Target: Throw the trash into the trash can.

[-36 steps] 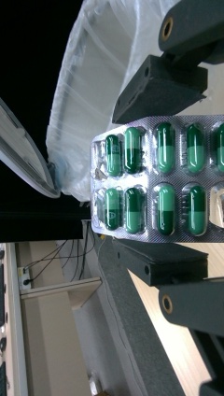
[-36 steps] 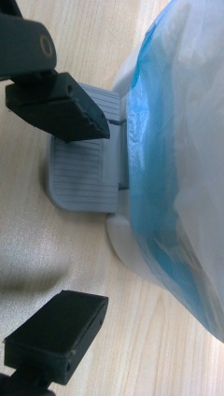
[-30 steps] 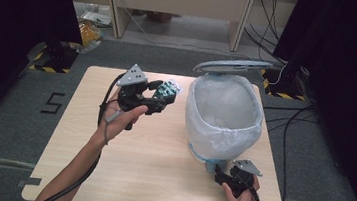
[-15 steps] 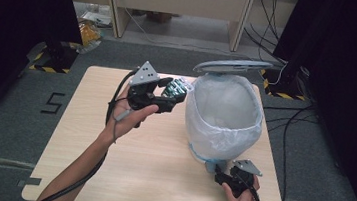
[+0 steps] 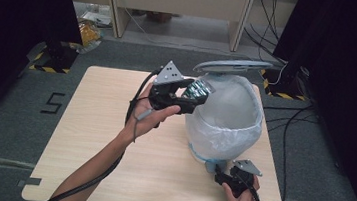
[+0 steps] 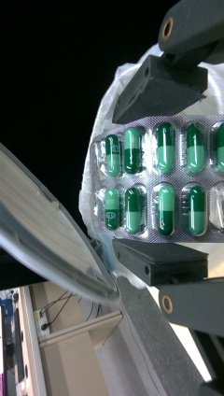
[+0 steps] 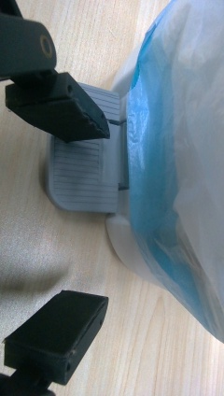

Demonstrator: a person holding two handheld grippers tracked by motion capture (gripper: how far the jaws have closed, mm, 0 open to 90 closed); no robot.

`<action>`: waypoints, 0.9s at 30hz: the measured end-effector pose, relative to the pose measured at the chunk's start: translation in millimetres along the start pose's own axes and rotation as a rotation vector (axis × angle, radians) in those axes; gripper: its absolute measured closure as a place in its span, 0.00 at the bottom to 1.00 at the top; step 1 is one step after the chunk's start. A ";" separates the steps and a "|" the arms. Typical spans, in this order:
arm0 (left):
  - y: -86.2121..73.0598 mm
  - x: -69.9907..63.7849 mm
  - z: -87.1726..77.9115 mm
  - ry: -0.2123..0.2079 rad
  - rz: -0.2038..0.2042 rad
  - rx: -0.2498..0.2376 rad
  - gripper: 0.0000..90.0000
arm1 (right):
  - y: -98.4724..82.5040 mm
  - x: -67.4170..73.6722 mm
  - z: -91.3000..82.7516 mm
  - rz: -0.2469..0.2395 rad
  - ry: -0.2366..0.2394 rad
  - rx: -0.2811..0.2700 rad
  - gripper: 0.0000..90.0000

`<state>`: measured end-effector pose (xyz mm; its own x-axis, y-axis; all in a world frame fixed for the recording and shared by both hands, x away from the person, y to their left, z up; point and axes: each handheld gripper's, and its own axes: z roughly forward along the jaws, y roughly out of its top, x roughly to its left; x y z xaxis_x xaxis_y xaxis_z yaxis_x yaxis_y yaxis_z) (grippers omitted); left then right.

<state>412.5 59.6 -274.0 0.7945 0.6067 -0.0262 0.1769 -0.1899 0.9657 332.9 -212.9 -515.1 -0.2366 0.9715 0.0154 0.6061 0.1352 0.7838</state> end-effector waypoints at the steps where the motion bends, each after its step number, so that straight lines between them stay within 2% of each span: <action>1: 0.4 -2.1 2.9 0.003 0.007 0.000 0.38 | 0.0 0.0 0.0 0.000 0.000 0.000 0.19; 4: 1.5 -7.0 10.9 -0.006 0.005 0.000 0.38 | 0.0 -0.1 0.0 -0.001 0.000 0.000 0.19; 8: 2.1 -13.8 21.0 0.005 0.027 0.010 0.38 | -0.1 0.3 -0.1 0.001 -0.002 0.000 0.19; 15: 5.3 -19.1 35.3 0.005 0.036 0.014 0.38 | 0.0 -0.2 0.1 0.003 0.001 0.000 0.19; 27: 11.6 -30.1 51.9 -0.006 0.048 0.015 0.38 | 0.0 -0.3 0.1 0.003 0.001 0.000 0.19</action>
<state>420.8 -1.0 -275.4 0.8057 0.5921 0.0182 0.1474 -0.2301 0.9619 333.0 -213.1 -515.2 -0.2352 0.9718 0.0186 0.6071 0.1319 0.7836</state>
